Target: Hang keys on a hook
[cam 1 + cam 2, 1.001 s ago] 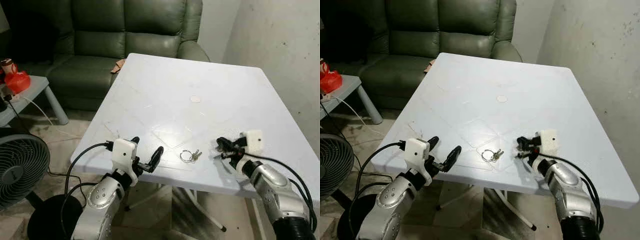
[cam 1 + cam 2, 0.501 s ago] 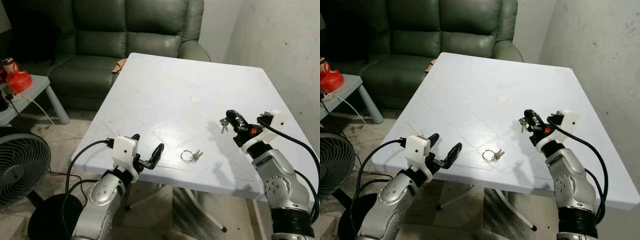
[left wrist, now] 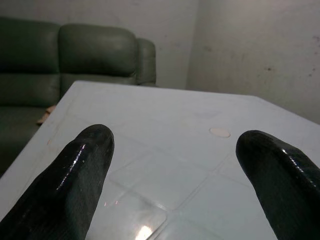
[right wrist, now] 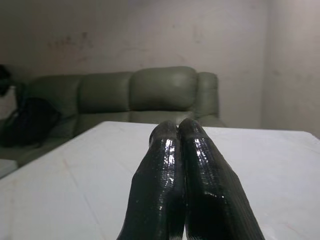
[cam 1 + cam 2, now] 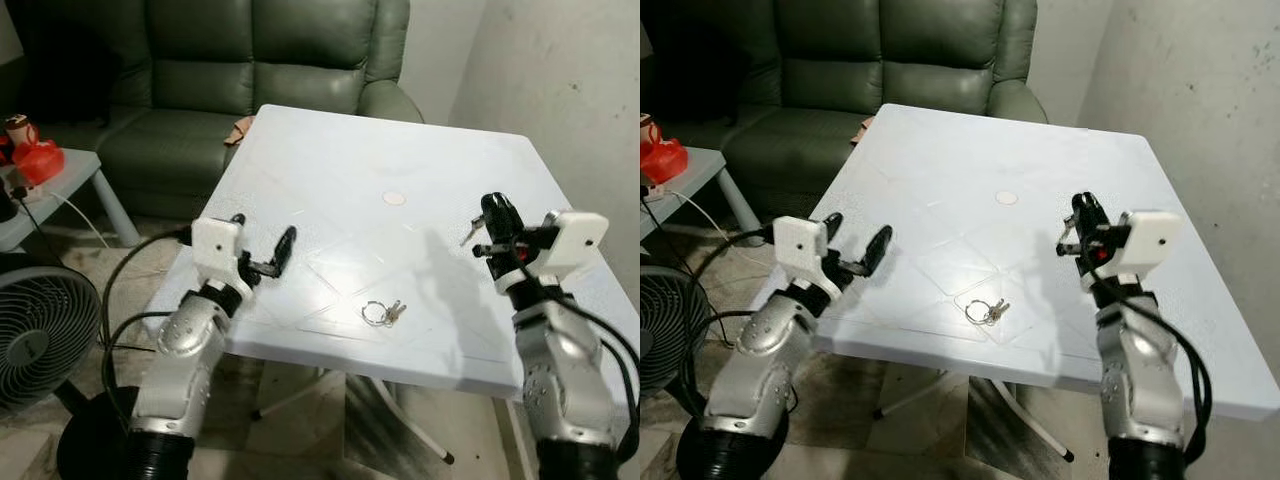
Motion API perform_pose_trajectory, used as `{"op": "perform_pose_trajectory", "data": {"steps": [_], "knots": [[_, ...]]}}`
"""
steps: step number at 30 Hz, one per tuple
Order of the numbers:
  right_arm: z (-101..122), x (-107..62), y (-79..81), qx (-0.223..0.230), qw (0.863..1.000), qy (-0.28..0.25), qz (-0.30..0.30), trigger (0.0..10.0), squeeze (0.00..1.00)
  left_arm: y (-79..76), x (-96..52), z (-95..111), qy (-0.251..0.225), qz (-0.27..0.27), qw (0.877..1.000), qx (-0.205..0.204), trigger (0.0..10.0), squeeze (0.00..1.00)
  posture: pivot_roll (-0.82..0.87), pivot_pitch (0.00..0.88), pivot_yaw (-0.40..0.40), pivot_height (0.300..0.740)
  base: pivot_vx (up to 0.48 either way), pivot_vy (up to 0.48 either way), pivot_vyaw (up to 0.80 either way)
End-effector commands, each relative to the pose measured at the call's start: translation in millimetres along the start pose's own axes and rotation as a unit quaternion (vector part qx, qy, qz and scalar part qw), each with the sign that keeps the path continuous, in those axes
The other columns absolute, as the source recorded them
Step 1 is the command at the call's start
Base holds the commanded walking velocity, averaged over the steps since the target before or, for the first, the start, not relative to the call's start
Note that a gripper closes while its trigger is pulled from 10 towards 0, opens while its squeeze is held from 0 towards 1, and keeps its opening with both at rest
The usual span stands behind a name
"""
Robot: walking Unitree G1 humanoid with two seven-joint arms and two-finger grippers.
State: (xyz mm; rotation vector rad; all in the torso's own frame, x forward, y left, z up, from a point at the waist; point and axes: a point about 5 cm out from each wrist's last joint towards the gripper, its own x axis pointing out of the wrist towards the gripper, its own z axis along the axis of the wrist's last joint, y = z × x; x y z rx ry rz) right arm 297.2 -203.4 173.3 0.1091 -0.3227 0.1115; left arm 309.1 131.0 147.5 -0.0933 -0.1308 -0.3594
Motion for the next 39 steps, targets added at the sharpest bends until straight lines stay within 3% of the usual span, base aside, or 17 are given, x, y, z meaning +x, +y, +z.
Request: {"op": "perform_pose_trajectory", "data": {"steps": [1, 8, 13, 18, 35, 39], "knots": [[8.2, -3.4, 4.4, -0.015, 1.000, -0.025, -0.003, 10.0, 0.00, 2.9, 2.1, 1.7, -0.005, 0.002, 1.000, 0.000, 10.0, 0.00, 0.01, 0.000, -0.032, 0.740, 0.000, 0.000, 0.00], [-1.3, -22.4, 13.0, -0.007, 1.000, -0.014, -0.023, 10.0, 0.00, 8.5, 3.9, -0.4, -0.004, 0.002, 1.000, -0.007, 10.0, 0.00, 0.00, 0.000, -0.022, 0.740, 0.000, 0.000, 0.00], [-19.9, -33.0, 13.4, -0.005, 0.998, 0.026, -0.057, 10.0, 0.00, 14.3, 3.3, -12.3, 0.012, 0.014, 1.000, -0.012, 10.0, 0.00, -0.01, 0.000, -0.014, 0.740, 0.000, 0.000, 0.00], [-30.2, -34.2, 14.6, -0.017, 0.996, 0.055, -0.070, 10.0, 0.00, 21.3, 4.3, -20.0, 0.025, 0.037, 0.999, -0.015, 10.0, 0.00, -0.01, 0.000, -0.006, 0.740, 0.000, 0.000, -0.08], [-37.4, -28.9, 19.3, -0.036, 0.994, 0.068, -0.073, 10.0, 0.00, 35.8, 13.9, -15.8, 0.021, 0.055, 0.998, -0.025, 10.0, 0.00, -0.01, 0.000, 0.006, 0.740, 0.000, 0.000, -0.77], [-38.2, -28.2, 20.5, -0.038, 0.994, 0.069, -0.072, 10.0, 0.00, 36.5, 16.5, -17.4, 0.027, 0.066, 0.997, -0.018, 10.0, 0.00, -0.02, 0.000, 0.006, 0.740, 0.000, 0.379, -0.77]]}}
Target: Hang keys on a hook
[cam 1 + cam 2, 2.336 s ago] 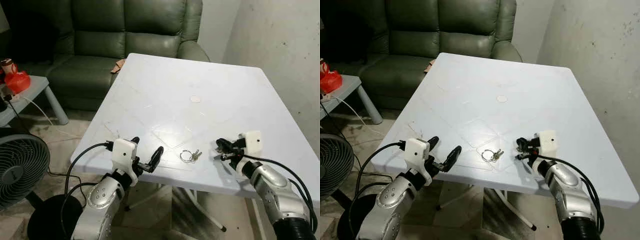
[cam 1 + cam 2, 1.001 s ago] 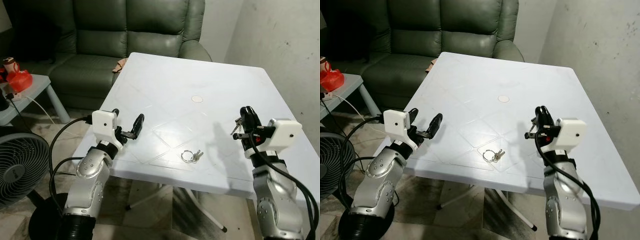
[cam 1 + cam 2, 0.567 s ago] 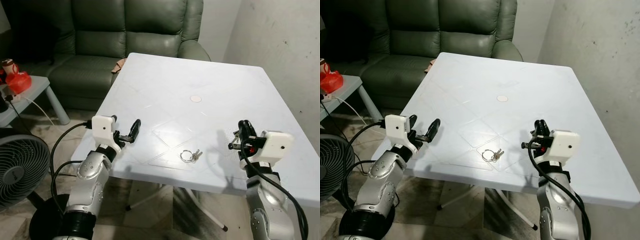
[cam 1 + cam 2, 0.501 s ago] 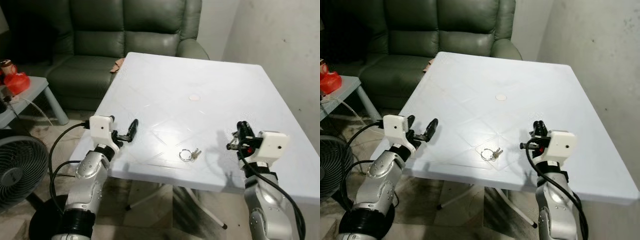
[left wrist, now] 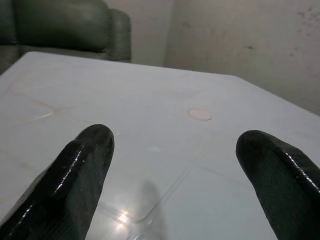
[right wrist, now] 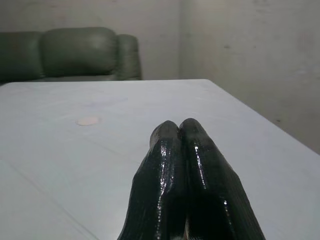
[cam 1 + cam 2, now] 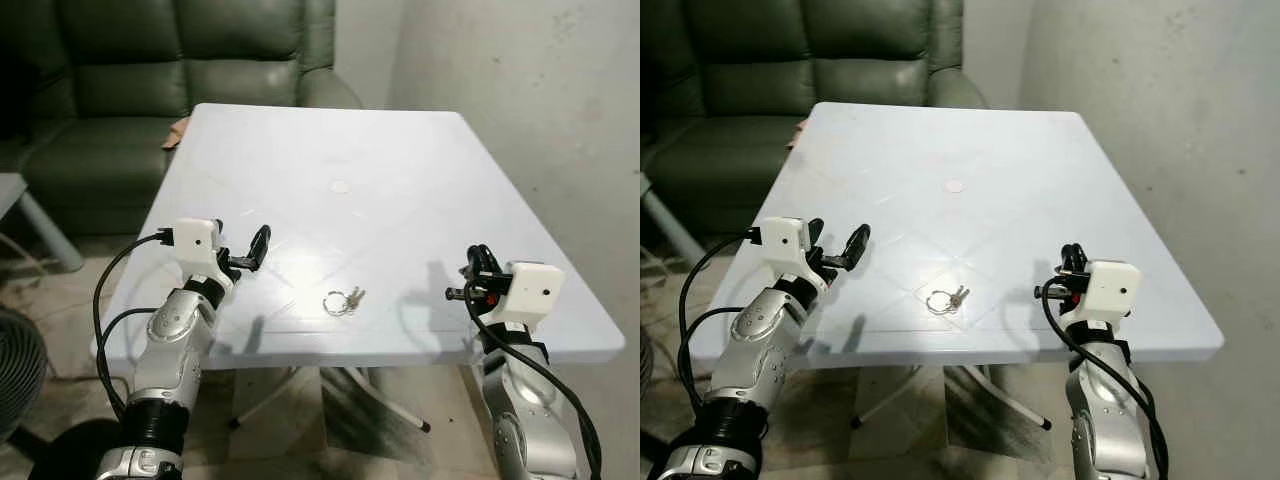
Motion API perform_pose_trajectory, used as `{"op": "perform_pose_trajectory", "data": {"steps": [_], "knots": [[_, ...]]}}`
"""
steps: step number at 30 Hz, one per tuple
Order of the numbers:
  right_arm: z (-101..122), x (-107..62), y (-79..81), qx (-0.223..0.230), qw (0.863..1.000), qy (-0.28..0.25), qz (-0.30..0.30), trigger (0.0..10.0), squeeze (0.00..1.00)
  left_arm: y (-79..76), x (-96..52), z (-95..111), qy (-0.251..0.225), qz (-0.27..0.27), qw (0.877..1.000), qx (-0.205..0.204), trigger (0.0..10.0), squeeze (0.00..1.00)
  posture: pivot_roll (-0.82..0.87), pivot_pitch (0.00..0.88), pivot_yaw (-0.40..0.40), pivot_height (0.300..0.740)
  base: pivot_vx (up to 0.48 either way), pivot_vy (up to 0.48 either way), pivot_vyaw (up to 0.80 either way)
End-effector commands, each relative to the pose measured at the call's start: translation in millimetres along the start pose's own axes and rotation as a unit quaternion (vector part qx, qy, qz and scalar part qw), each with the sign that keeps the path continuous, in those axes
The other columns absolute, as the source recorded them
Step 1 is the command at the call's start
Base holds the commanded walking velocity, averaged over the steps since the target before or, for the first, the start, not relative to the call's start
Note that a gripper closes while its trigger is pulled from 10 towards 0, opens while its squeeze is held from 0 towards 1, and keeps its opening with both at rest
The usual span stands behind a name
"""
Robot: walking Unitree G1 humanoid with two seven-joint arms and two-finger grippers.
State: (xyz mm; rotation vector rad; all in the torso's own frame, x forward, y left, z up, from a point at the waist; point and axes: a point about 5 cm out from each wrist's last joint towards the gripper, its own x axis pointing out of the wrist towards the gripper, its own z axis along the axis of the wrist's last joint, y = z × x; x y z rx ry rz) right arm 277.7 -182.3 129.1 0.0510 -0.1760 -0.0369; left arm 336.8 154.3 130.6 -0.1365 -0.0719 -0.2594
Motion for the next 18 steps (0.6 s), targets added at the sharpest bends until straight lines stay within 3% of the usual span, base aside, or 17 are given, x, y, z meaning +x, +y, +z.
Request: {"op": "perform_pose_trajectory", "data": {"steps": [1, 18], "knots": [[0.5, 2.2, 1.4, -0.001, 1.000, -0.002, 0.000, 10.0, 0.00, 3.6, 1.7, -0.1, 0.003, 0.014, 1.000, 0.005, 10.0, 0.00, -0.02, 0.000, 0.006, 0.740, 0.000, 0.480, -0.77], [-1.5, -0.7, -0.2, -0.007, 1.000, 0.006, 0.002, 10.0, 0.00, 1.1, 8.4, 0.1, 0.007, 0.028, 1.000, -0.005, 10.0, 0.00, -0.02, 0.000, 0.002, 0.740, 0.000, 0.000, -0.77]]}}
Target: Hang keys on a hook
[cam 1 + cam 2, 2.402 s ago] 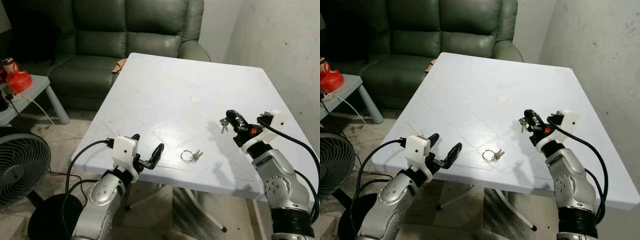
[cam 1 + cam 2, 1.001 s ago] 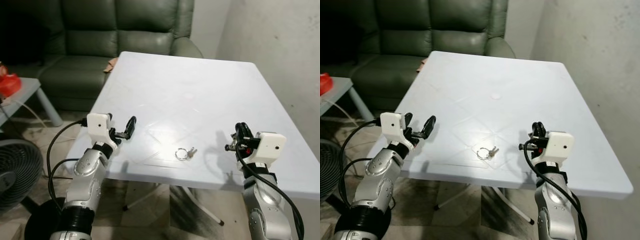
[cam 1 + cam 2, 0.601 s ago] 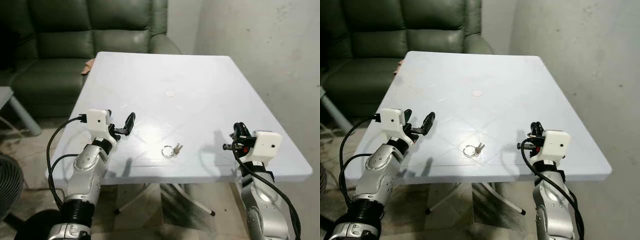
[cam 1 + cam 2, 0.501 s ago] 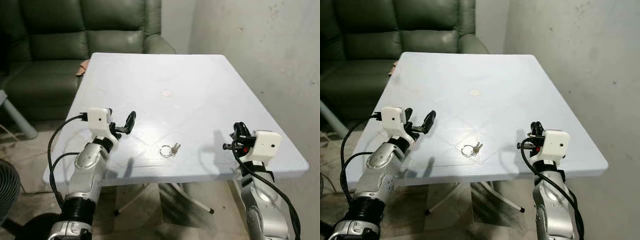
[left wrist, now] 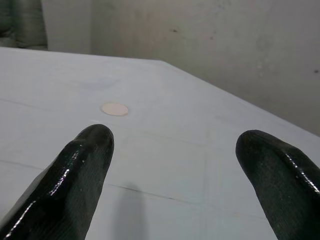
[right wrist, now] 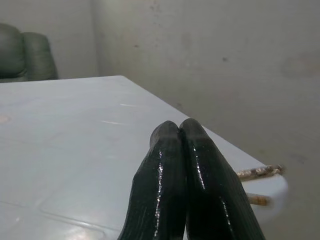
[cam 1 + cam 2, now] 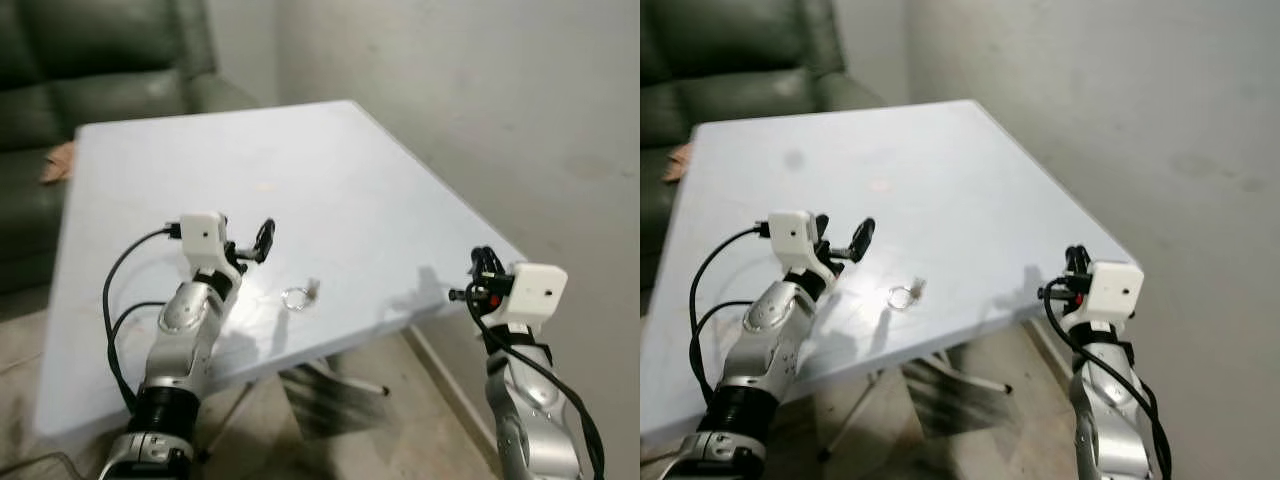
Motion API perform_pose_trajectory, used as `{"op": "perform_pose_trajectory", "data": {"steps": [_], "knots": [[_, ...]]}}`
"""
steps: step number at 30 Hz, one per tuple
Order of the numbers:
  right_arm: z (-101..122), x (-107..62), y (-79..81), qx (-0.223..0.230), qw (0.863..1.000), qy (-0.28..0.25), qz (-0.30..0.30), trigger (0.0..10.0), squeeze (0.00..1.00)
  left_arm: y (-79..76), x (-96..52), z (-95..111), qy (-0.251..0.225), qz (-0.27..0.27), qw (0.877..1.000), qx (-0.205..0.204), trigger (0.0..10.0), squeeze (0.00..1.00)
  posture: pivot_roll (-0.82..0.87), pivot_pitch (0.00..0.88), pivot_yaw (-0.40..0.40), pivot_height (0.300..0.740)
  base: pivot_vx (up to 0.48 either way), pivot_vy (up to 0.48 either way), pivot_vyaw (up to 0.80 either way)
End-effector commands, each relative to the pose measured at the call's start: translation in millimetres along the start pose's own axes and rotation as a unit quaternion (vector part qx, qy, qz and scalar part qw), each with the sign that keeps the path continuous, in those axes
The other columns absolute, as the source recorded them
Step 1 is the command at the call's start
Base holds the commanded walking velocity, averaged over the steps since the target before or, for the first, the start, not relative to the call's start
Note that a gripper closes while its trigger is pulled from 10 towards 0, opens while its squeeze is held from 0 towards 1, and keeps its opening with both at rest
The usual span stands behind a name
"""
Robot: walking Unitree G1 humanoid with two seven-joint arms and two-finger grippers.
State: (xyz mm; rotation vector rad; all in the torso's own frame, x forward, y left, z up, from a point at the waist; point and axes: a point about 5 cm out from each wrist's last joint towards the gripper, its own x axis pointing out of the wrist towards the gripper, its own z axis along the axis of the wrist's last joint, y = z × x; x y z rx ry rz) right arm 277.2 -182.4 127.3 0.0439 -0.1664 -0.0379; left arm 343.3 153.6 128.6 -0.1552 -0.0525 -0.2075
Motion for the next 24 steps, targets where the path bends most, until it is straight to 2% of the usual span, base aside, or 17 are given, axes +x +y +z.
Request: {"op": "perform_pose_trajectory", "data": {"steps": [1, 24], "knots": [[0.3, 0.1, 0.0, -0.004, 1.000, 0.001, 0.002, 10.0, 0.00, -0.3, 2.1, 2.6, 0.000, 0.001, 1.000, 0.004, 10.0, 0.00, -0.02, 0.000, 0.002, 0.740, 0.000, 0.000, -0.77], [-0.3, -1.6, -2.1, -0.015, 1.000, 0.008, 0.010, 10.0, 0.00, -4.2, 1.4, -4.1, 0.018, 0.010, 1.000, 0.023, 10.0, 0.00, -0.02, 0.000, -0.018, 0.740, 0.000, 0.000, -0.77]]}}
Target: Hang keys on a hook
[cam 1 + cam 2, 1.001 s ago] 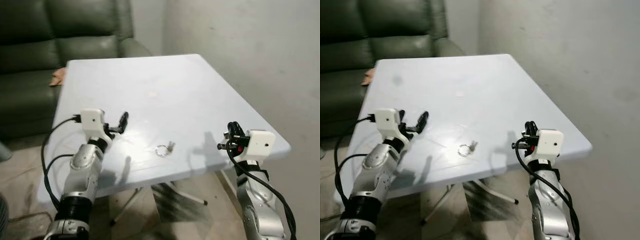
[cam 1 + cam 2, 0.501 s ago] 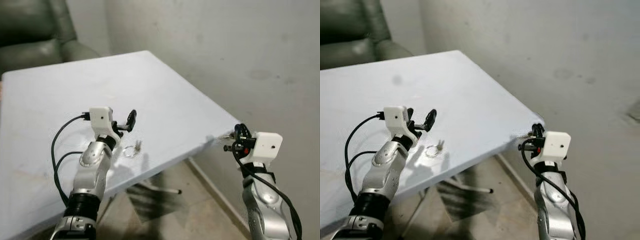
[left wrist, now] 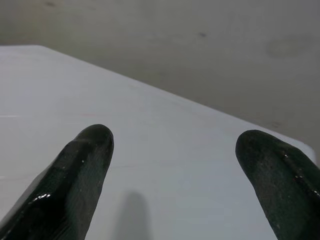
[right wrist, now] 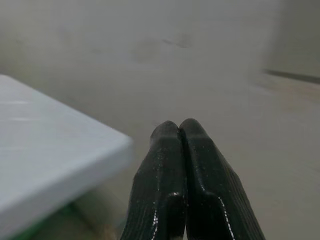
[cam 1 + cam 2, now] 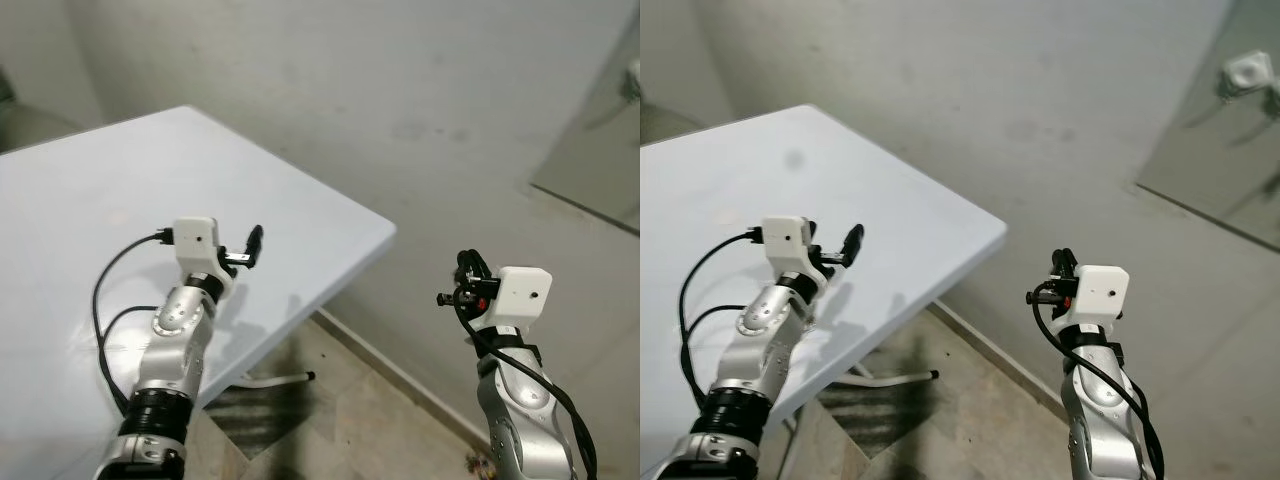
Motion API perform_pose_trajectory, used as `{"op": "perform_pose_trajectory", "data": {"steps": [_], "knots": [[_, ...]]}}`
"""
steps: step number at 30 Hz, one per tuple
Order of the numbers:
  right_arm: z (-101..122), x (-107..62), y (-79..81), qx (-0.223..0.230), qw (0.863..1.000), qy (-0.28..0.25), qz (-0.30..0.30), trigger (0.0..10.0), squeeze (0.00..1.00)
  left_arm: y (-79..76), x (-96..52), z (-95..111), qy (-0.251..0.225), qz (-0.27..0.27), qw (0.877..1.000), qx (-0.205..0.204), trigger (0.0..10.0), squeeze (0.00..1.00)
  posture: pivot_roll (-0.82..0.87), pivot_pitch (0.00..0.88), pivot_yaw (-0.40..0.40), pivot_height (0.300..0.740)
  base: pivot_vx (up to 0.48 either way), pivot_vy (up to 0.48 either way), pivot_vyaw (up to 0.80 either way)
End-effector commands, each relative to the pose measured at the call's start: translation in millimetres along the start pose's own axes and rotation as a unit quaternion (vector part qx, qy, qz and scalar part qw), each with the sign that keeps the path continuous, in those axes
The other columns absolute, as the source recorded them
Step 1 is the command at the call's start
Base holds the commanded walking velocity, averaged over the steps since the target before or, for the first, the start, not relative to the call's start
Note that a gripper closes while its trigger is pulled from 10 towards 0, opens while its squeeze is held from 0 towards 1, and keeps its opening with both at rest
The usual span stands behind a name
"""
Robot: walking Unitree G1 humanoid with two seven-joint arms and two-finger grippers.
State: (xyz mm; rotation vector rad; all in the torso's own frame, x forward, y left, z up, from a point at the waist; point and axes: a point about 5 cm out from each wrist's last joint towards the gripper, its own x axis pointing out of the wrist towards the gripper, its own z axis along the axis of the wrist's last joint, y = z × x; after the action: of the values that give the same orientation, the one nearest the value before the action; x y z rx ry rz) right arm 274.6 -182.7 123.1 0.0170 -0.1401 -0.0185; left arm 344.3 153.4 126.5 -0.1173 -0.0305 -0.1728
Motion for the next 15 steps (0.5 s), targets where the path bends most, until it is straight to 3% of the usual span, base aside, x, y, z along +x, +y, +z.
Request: {"op": "perform_pose_trajectory", "data": {"steps": [1, 15], "knots": [[3.4, 1.4, -1.7, -0.003, 1.000, -0.005, -0.001, 10.0, 0.00, -4.8, 0.5, -1.9, 0.007, -0.008, 1.000, 0.006, 10.0, 0.00, -0.02, 0.000, -0.018, 0.740, 0.000, 0.000, -0.77], [2.3, -1.0, -0.8, -0.004, 1.000, 0.000, 0.002, 10.0, 0.00, -7.5, 0.8, -2.1, 0.009, -0.012, 1.000, 0.012, 10.0, 0.00, -0.02, 0.000, -0.020, 0.740, 0.000, 0.000, -0.77]]}}
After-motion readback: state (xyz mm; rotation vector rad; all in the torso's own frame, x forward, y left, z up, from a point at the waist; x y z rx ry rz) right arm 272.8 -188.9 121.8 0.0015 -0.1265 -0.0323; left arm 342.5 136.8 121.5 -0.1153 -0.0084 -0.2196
